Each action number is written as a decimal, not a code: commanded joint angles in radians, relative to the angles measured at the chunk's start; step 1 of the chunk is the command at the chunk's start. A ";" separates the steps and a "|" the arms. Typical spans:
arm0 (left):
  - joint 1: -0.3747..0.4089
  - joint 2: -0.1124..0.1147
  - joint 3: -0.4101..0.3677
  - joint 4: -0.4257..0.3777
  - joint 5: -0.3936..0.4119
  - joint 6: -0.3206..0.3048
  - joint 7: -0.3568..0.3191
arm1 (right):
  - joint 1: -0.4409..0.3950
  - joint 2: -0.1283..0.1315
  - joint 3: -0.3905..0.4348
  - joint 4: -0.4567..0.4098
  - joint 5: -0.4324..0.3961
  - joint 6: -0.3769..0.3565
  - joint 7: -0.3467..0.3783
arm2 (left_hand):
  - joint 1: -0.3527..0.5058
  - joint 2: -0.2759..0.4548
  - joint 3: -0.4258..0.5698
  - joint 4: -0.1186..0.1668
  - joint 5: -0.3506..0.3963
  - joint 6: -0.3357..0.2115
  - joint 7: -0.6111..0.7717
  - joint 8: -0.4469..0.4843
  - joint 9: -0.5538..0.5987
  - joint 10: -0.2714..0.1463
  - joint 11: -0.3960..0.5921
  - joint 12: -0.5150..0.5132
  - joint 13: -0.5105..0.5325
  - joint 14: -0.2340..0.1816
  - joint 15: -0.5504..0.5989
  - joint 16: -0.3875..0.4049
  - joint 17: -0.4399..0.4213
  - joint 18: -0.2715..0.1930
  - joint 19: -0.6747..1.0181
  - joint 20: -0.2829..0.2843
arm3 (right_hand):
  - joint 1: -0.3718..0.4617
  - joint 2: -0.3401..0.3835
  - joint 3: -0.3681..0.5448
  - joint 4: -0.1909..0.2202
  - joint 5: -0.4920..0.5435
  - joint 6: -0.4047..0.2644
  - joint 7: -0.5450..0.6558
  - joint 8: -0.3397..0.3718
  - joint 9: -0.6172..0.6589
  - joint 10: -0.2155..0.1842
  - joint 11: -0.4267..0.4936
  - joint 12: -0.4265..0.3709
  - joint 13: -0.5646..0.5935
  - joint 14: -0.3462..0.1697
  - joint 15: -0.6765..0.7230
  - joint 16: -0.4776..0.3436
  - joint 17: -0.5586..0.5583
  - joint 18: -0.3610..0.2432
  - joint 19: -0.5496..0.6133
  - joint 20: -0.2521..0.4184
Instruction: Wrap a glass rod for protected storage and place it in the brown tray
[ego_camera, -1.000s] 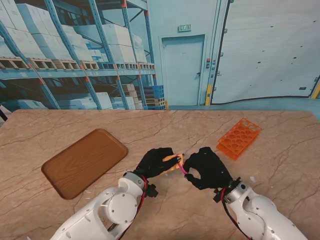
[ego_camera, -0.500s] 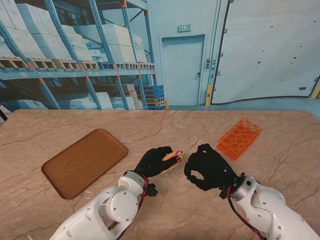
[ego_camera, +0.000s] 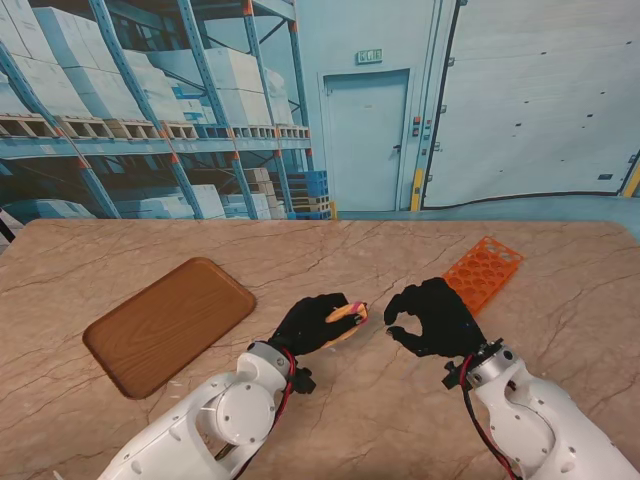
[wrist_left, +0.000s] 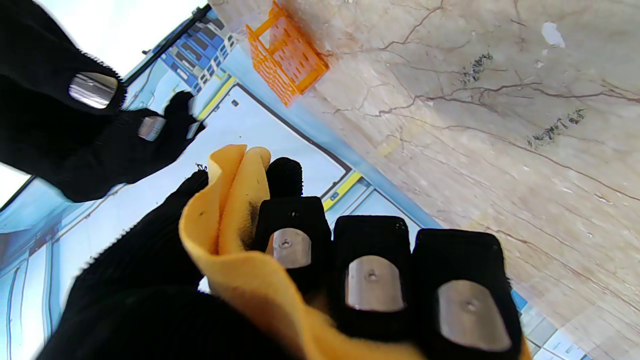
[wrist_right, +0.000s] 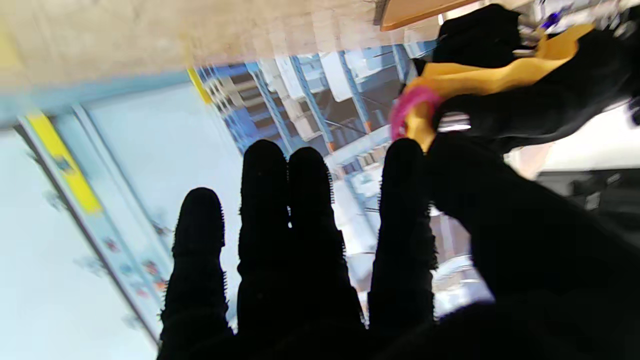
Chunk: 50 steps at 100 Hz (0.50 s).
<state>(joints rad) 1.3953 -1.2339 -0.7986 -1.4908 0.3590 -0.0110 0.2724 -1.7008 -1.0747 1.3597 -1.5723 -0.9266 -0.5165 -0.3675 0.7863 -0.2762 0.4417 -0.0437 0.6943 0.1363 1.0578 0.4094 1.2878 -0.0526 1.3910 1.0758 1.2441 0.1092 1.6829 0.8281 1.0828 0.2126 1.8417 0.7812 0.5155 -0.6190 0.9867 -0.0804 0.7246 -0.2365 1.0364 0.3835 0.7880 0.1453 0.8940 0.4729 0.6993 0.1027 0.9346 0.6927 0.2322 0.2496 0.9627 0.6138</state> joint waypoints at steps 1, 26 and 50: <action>0.009 -0.001 0.000 -0.009 -0.002 -0.009 -0.005 | -0.021 -0.026 0.004 0.002 0.026 0.044 0.029 | 0.007 0.065 -0.003 -0.028 0.009 -0.023 -0.014 0.001 0.055 -0.062 0.045 0.013 0.026 0.002 0.072 0.019 0.018 -0.046 0.252 0.026 | -0.036 -0.006 -0.020 -0.034 -0.071 -0.007 -0.027 0.010 -0.043 0.001 -0.013 0.002 -0.019 -0.029 -0.022 -0.007 0.003 -0.013 0.006 -0.001; 0.008 0.002 0.003 -0.006 0.000 -0.035 -0.012 | -0.050 -0.051 0.006 -0.050 0.497 0.243 0.296 | -0.037 0.102 -0.005 -0.015 0.035 -0.008 0.005 0.025 0.055 -0.062 0.045 0.012 0.026 0.002 0.073 0.018 0.019 -0.049 0.252 0.027 | -0.130 0.026 -0.042 0.031 -0.119 0.079 -0.260 0.150 -0.170 0.012 -0.077 0.001 -0.108 -0.024 -0.102 -0.019 -0.027 -0.040 -0.042 0.042; 0.008 0.005 0.002 -0.004 0.005 -0.052 -0.014 | -0.037 -0.067 -0.010 -0.069 0.791 0.410 0.393 | -0.070 0.127 -0.003 -0.001 0.067 0.004 0.019 0.043 0.055 -0.062 0.045 0.012 0.026 0.002 0.076 0.018 0.019 -0.051 0.252 0.030 | -0.148 0.026 -0.075 0.058 -0.115 0.115 -0.333 0.170 -0.255 0.018 -0.151 -0.028 -0.174 -0.014 -0.215 -0.069 -0.059 -0.049 -0.083 0.056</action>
<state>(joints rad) 1.3960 -1.2282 -0.7968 -1.4907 0.3628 -0.0582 0.2626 -1.7415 -1.1290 1.3584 -1.6370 -0.1263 -0.1090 0.0218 0.7347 -0.2102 0.4314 -0.0449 0.7339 0.1363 1.0566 0.4381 1.2880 -0.0551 1.3923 1.0758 1.2443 0.1092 1.6829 0.8281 1.0828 0.2112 1.8417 0.7817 0.4090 -0.6143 0.9253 -0.0649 0.6154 -0.1231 0.7218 0.5392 0.5699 0.1656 0.7641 0.4583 0.5501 0.0985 0.7513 0.6412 0.1897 0.2359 0.9018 0.6404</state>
